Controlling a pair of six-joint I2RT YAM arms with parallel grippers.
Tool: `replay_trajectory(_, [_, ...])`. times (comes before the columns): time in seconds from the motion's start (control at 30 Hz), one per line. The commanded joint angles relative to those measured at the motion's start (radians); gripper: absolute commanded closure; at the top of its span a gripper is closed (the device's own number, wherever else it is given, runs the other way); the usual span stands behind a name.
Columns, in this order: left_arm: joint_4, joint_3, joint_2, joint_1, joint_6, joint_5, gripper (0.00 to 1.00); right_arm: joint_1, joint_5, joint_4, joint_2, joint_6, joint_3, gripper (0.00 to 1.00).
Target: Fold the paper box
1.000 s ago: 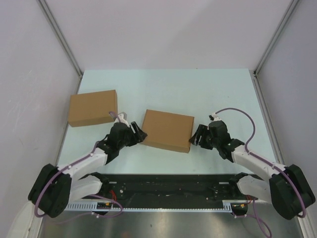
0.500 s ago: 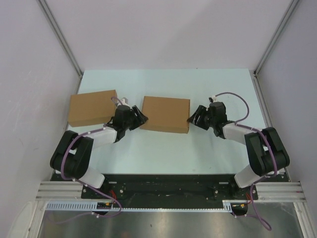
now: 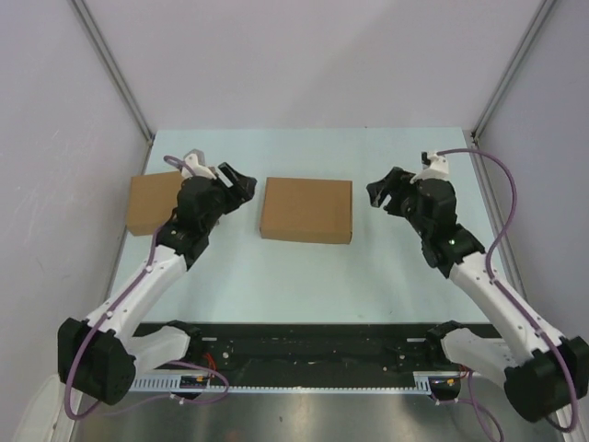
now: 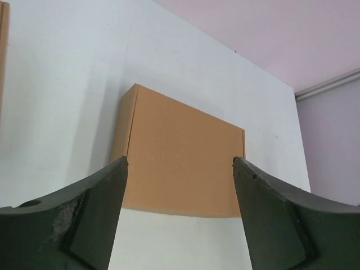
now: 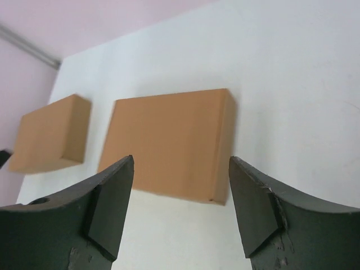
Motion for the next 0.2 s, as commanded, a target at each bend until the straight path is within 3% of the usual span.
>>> replay_trajectory(0.0, [-0.238,0.031,-0.006,-0.010,-0.020,-0.099,0.20,0.162,0.195,-0.148,-0.099,-0.112,0.020,0.25])
replay_trajectory(0.07, [-0.248,0.025,-0.014,-0.012,0.012,-0.103,0.23,0.205,0.235,-0.173,-0.119,-0.122,0.020,0.23])
replay_trajectory(0.17, [-0.285,0.030,-0.037,-0.014,0.069,-0.085,0.19,0.259,0.252,-0.185,-0.157,-0.137,0.020,0.20])
